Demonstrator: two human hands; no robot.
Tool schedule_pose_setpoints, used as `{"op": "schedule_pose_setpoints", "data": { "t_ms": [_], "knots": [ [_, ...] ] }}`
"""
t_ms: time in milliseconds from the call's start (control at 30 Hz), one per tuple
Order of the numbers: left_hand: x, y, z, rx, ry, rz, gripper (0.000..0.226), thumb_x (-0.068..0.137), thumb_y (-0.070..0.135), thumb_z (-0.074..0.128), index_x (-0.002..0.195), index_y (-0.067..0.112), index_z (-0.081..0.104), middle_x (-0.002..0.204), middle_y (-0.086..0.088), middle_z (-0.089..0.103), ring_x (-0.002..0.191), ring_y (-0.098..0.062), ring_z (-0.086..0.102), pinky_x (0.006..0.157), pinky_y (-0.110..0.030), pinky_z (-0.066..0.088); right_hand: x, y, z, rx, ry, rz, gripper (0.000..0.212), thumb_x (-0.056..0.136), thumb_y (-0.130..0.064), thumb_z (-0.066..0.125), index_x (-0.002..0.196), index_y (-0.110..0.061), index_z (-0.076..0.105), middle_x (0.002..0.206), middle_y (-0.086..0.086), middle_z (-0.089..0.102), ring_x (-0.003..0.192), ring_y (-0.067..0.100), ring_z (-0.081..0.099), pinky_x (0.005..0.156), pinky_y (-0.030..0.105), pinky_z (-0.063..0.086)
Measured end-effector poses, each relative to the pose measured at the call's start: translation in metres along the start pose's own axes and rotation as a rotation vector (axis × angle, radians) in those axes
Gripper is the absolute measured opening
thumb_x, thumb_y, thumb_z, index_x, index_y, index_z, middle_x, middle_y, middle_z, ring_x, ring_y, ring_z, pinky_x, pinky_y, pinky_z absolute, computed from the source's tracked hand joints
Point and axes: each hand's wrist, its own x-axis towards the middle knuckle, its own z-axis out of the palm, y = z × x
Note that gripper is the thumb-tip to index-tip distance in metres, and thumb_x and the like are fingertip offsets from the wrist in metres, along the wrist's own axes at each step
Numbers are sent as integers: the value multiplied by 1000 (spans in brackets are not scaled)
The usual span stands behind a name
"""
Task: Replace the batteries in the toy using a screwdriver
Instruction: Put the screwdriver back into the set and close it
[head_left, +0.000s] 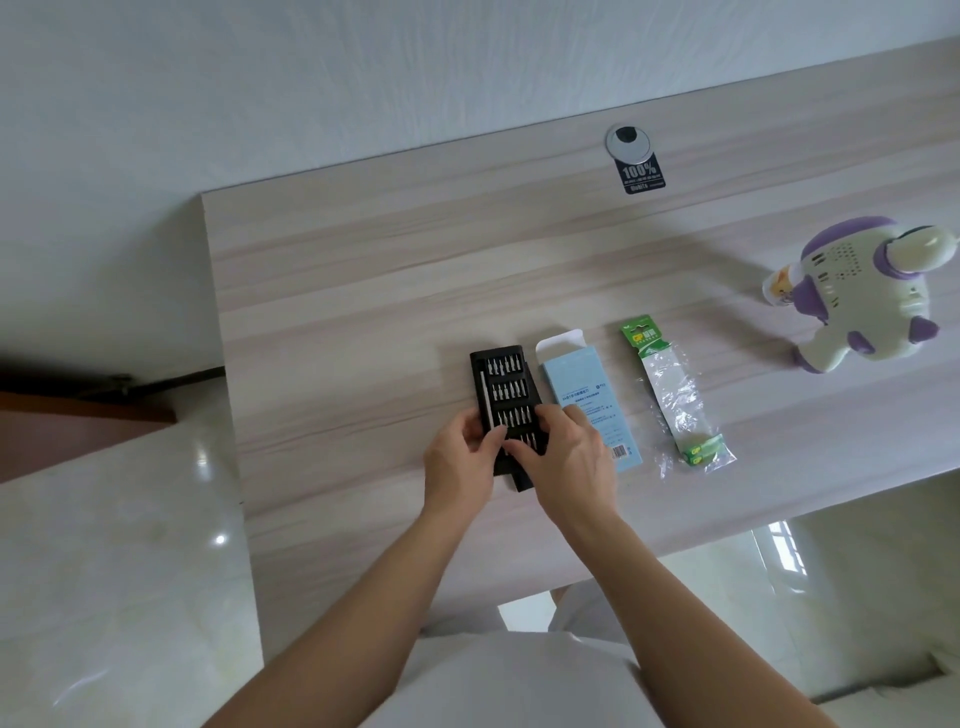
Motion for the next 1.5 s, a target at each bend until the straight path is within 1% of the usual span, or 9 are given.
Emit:
{"op": "schedule_pose_setpoints", "data": {
  "t_ms": [133,300,533,667,833,1067,1300,1400,1500],
  "knots": [
    [-1,-4,-5,-132,36,-102,10,95,20,66,105,17,69,95,0,72,81,-11,64,68,-22,49,-8,0,5,93,-52,-93,35,85,-43,74,110,-20,66,100,-4,60,85,18,61,71,39,55],
    [-8,-14,-21,-394,46,-192,11,96,14,64,102,23,65,103,2,74,96,-17,71,87,-41,58,-15,2,-4,-6,18,-51,35,97,-46,56,118,-18,61,114,2,56,93,28,62,72,41,54],
    [-21,-21,-41,-594,41,-225,14,97,5,61,108,14,61,101,1,75,84,-11,72,75,-35,61,-25,-12,-3,-424,-37,23,55,92,-59,54,120,-13,47,116,4,47,90,30,65,62,36,46],
    [-24,-29,-50,-606,28,-227,15,97,4,61,108,13,62,100,0,75,81,-9,73,74,-35,61,-23,-19,5,-364,-40,98,54,88,-53,64,119,-12,47,116,6,48,91,30,64,65,35,45],
    [-26,-34,-62,-645,9,-249,19,97,2,59,115,9,60,107,-6,74,94,-21,71,81,-42,60,-13,-31,11,-246,-143,151,56,76,-38,77,111,-14,41,109,7,48,86,29,57,70,37,48],
    [-23,-39,-78,-670,-65,-232,21,98,2,57,109,18,66,101,2,77,92,-16,72,70,-33,62,4,-25,8,-247,-292,137,72,67,-48,86,112,-16,39,103,6,52,95,26,58,77,39,53],
    [-22,-23,-84,-717,-143,-227,21,99,3,56,114,15,64,106,-6,74,88,-18,71,74,-39,60,-2,-9,-8,109,-292,31,25,94,-36,66,94,-13,55,79,1,56,70,15,54,57,26,45],
    [-26,-1,-83,-715,-176,-202,24,99,6,57,120,16,63,112,-8,74,96,-23,72,80,-47,61,-14,1,-32,432,-232,104,30,97,-29,62,76,-12,51,66,2,46,53,15,43,44,30,40],
    [-38,29,-75,-699,-215,-150,24,100,9,56,123,17,61,119,-10,71,104,-30,71,84,-53,60,-31,6,-69,718,-249,102,30,100,-22,58,79,-3,48,57,-1,35,44,13,31,42,29,28]
  ]
}}
